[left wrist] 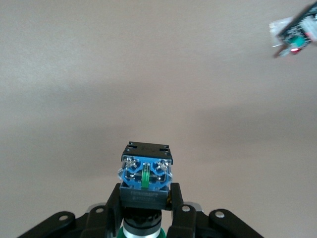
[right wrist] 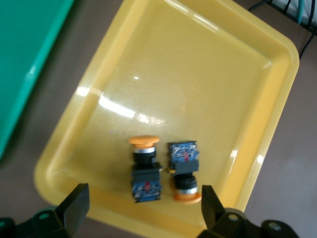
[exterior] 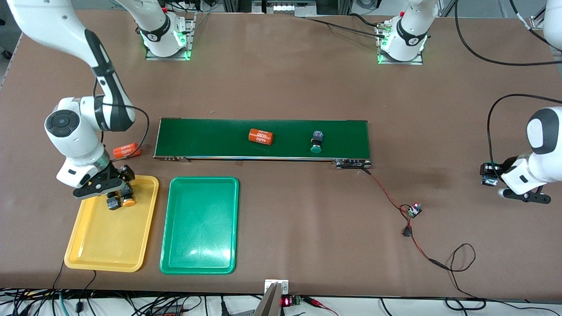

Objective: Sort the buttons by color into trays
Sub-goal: 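Carry the green button to the belt end with the left gripper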

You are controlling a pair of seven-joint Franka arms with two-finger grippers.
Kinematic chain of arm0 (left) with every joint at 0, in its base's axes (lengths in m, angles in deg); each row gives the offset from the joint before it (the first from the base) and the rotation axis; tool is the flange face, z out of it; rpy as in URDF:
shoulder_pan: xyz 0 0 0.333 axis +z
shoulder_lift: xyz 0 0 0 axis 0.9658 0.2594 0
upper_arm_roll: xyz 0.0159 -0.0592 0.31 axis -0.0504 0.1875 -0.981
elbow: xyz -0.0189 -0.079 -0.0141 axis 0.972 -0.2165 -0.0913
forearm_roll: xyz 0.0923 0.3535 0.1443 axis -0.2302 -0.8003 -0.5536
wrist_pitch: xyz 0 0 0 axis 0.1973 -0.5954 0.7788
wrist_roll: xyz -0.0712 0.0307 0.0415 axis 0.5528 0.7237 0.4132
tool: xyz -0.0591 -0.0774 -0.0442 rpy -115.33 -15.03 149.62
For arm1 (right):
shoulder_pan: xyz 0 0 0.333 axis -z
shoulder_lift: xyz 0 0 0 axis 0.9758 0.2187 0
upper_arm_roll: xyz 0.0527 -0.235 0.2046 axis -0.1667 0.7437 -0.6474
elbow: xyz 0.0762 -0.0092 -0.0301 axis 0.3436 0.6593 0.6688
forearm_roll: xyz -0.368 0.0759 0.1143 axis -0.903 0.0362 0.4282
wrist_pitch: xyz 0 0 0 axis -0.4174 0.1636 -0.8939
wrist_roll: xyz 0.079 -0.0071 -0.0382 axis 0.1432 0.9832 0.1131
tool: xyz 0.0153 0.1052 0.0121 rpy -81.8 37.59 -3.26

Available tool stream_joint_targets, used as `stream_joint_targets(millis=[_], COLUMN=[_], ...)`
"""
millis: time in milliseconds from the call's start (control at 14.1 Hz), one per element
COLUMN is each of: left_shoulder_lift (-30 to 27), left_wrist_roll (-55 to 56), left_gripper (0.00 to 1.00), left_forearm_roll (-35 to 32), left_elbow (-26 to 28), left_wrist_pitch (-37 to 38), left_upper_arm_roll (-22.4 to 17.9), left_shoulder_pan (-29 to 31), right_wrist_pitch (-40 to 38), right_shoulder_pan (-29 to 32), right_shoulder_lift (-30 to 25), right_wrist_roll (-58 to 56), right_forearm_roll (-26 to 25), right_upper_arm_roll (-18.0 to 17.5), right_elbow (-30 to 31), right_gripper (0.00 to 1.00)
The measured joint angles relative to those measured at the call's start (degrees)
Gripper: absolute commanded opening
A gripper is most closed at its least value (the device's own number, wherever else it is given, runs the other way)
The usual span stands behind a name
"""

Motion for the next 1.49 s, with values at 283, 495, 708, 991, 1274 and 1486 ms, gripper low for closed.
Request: stream_joint_targets(millis=[283, 495, 708, 991, 1274, 1486], left_shoulder_lift=[-4.5, -8.4, -9.9, -9.5, -7.8, -7.8], left_wrist_roll=[5.2, 9.9, 15.5, 23.1, 28.7, 29.9], left_gripper=[0.00, 0.00, 0.00, 0.00, 0.00, 0.00], left_forearm_roll=[5.0, 9.2, 13.5, 16.8, 17.2, 18.4], left_elbow=[6.0, 10.1, 11.5, 12.8, 15.8, 19.8], left_wrist_pitch=[0.0, 0.0, -0.3, -4.8, -13.0, -19.6], left_upper_arm_roll=[0.4, 0.5, 0.7, 0.7, 0.7, 0.7], left_shoulder_pan=[-3.7, -8.9, -15.6, -23.5, -28.4, -29.7], right_wrist_pitch=[-11.2, -18.8, -24.2, -32.3, -40.1, -42.7], right_shoulder_pan=[-3.4, -4.9, -5.1, -5.1, -4.6, 0.6], right_shoulder_lift=[-5.5, -9.4, -13.1, -18.3, -23.6, -26.1], right_wrist_roll=[5.0, 6.6, 9.7, 11.5, 11.6, 11.5], right_forearm_roll=[4.3, 8.1, 8.3, 10.3, 10.8, 14.8], right_upper_arm_roll=[-0.7, -0.7, -1.3, -2.5, -3.9, -8.7], right_elbow=[0.4, 0.4, 0.4, 0.5, 0.5, 0.9], right_gripper=[1.00, 1.00, 1.00, 1.00, 1.00, 1.00])
